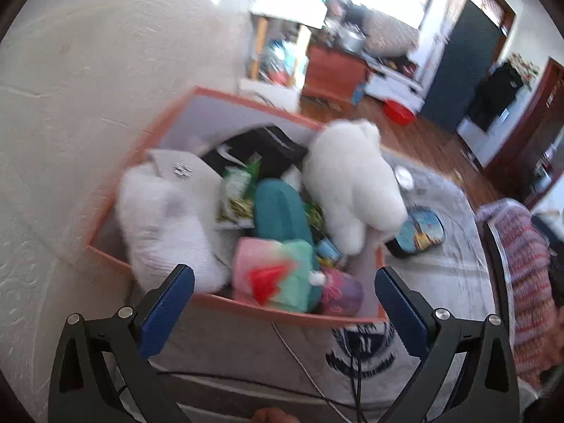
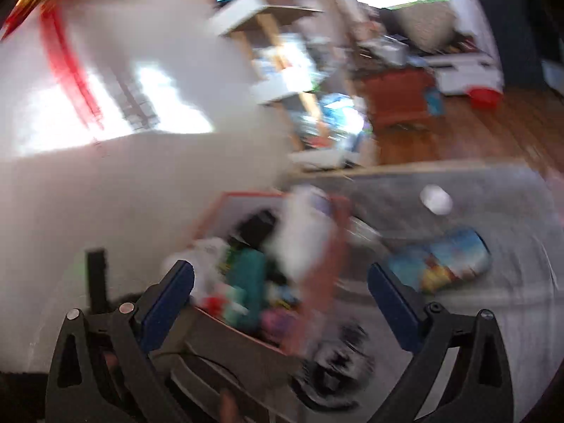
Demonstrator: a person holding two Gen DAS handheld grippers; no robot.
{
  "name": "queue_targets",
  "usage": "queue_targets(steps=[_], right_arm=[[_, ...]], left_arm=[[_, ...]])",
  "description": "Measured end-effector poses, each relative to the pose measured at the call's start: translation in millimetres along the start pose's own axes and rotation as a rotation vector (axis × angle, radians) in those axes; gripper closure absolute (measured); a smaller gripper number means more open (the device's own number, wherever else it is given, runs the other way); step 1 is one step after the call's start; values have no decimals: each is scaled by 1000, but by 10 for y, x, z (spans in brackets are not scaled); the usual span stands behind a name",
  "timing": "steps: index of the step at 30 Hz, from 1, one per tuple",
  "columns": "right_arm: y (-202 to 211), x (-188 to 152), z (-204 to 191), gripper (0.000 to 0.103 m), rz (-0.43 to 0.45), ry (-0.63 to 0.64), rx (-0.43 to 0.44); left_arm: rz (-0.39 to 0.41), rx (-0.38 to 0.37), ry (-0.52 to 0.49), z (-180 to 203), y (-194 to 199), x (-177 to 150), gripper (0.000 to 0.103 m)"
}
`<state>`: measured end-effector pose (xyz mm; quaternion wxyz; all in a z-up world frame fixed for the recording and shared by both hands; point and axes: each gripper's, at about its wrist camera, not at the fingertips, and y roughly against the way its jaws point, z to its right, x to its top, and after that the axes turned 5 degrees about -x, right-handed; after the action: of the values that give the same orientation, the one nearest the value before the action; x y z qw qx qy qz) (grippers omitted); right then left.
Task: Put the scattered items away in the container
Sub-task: 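Grasp the blue printed pencil case with the left gripper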
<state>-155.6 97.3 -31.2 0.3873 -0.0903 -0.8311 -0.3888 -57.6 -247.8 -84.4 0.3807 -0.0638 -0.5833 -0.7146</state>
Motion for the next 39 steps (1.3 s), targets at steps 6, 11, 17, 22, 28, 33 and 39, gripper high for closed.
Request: queue_targets(steps=[6,11,17,22,28,33,39], right_arm=[[178,-817,1770,3,-1,-491,-80],[311,-785,2412,3,88,-705,23],[323,-632,2555,3,102,-664,95],[338,-684,2733,3,127,-719,170],[189,-732,2685,3,81,-734,210],[187,-676,2557,3,70,-663,169],[238,-719,2598,3,135,-677,162]], left_arm=[[-133,-62,-371,1286,-438,357,0],[-341,-110,-770,2753,-1627,329,0],[-570,1,-819,3239,-3321,352,0],[-655,38,-821,3153,-3948,340,0],[-581,76,-996,3204,-3919,135,0],[-585,105,-939,3245,-3774,100,23],[-533,31,-834,3112,-3014,228,63]])
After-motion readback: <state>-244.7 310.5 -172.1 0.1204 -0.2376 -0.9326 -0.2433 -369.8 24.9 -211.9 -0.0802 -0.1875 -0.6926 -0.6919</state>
